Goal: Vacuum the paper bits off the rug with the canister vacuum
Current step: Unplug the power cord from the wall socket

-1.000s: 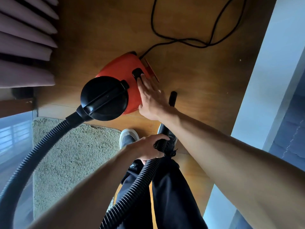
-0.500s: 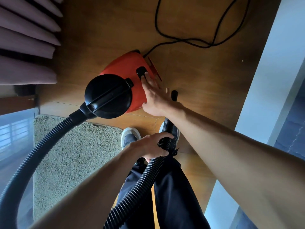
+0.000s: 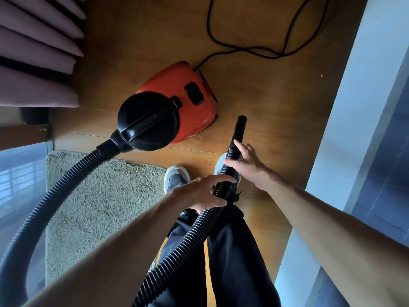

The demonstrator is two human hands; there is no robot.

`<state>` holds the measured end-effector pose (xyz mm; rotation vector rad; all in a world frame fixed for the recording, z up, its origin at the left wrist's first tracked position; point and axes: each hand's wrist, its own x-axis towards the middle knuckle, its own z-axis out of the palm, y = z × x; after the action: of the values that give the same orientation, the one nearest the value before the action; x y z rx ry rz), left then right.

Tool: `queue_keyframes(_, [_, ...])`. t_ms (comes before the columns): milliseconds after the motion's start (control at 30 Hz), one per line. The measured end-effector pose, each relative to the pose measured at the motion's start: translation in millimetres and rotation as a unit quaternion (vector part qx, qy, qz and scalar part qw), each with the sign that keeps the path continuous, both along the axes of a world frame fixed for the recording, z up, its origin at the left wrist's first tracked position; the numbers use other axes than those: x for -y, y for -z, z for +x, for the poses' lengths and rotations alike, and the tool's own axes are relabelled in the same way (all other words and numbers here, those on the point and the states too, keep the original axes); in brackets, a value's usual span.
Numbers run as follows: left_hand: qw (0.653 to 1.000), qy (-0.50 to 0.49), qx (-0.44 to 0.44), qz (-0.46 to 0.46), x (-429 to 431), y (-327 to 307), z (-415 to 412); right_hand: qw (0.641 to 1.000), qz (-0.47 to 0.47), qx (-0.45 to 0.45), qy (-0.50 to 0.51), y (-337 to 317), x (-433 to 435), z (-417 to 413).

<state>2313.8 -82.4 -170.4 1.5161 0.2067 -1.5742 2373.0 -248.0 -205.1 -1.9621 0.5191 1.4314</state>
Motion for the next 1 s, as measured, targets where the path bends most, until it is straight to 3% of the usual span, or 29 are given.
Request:
queue_keyframes(233, [1.0, -0.002, 0.022, -0.006, -10.3, -2.7, -8.3, 0.985, 0.059, -0.001, 0.16, -1.7, -2.8, -18.6])
queue_keyframes(533, [0.999, -0.008, 0.026, -0.022, -29.5, -10.4, -35.5, 0.98, 0.072, -0.007, 0.187, -2.7, -13.6, -44.3])
queue_keyframes(1000, [0.999, 0.004, 0.049, 0.011, -43.8, -29.2, -71.4, 0.964, 0.063, 0.082, 0.246, -5.1, -5.2, -64.7])
